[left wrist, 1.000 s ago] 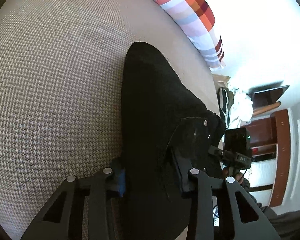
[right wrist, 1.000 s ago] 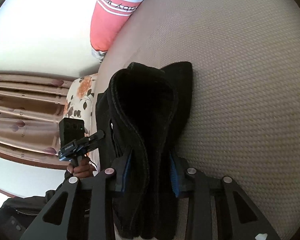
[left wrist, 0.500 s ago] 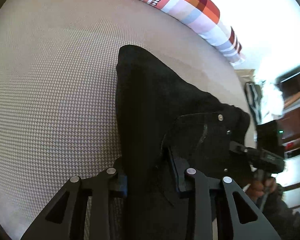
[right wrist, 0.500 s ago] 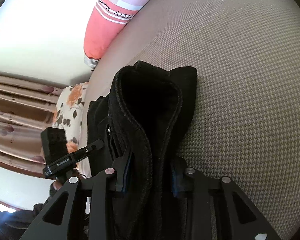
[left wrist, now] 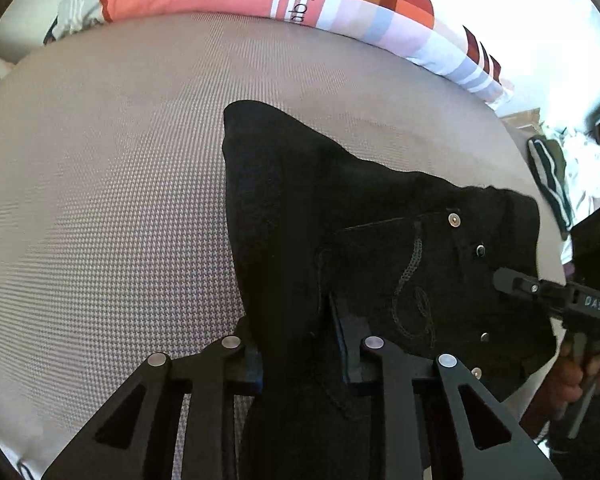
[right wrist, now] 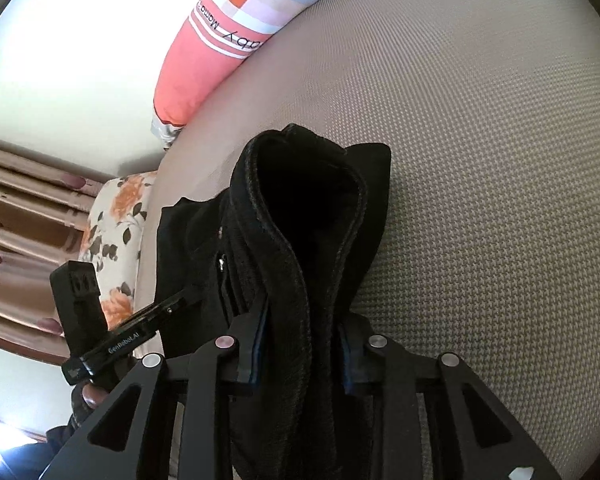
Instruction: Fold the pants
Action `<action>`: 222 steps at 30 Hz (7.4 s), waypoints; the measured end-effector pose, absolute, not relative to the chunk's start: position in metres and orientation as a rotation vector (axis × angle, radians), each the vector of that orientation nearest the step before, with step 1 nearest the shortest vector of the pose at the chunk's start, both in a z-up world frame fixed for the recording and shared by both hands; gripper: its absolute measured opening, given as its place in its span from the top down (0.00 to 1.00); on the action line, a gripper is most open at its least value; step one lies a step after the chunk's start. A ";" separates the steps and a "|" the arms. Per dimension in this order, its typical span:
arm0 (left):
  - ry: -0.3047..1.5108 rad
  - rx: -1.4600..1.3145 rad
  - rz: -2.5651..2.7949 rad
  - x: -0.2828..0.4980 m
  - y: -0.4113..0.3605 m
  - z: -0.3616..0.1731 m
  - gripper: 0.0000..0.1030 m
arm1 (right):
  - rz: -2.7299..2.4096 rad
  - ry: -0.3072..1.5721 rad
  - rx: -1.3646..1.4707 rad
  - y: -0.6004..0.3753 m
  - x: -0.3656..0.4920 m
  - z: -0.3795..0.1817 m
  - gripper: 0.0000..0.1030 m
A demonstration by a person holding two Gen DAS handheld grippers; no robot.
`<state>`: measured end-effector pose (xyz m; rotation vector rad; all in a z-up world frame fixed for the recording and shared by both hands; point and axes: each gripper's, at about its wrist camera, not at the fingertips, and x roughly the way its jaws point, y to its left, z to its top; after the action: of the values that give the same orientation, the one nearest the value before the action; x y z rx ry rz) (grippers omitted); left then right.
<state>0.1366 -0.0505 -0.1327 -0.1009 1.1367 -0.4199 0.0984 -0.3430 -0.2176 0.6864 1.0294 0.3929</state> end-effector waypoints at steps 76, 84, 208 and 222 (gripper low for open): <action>0.956 0.037 -0.175 0.280 -0.024 -0.138 0.34 | 0.112 0.911 0.360 -0.295 0.236 -0.184 0.36; 0.930 0.085 -0.130 0.218 -0.024 -0.125 0.30 | 0.065 0.838 0.249 -0.281 0.172 -0.163 0.28; 0.847 0.111 0.004 0.057 -0.015 -0.104 0.30 | 0.023 0.761 0.040 -0.196 0.049 -0.161 0.09; 0.858 0.098 -0.008 0.061 -0.014 -0.106 0.30 | 0.024 0.765 0.038 -0.195 0.048 -0.165 0.09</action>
<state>0.0607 -0.0137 -0.1061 0.0976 0.8576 -0.0079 0.0477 -0.1955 -0.1648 0.0375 0.7654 0.0237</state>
